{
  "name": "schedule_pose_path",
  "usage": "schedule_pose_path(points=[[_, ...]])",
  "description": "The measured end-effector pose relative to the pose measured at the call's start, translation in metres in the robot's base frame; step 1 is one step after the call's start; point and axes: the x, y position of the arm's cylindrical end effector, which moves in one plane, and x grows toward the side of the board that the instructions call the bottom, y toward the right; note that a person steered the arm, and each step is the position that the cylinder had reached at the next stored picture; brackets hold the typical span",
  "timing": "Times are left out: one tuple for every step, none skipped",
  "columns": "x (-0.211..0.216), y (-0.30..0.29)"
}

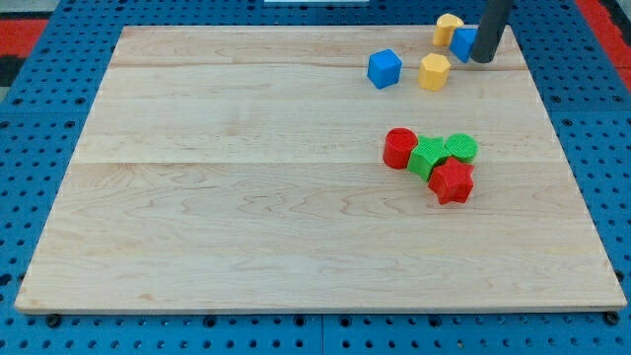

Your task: Push the yellow hexagon towards the blue triangle

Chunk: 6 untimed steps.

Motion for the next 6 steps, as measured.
schedule_pose_path(points=[[0.032,-0.006],[0.046,-0.042],[0.038,-0.069],[0.037,-0.091],[0.044,-0.112],[0.036,-0.139]])
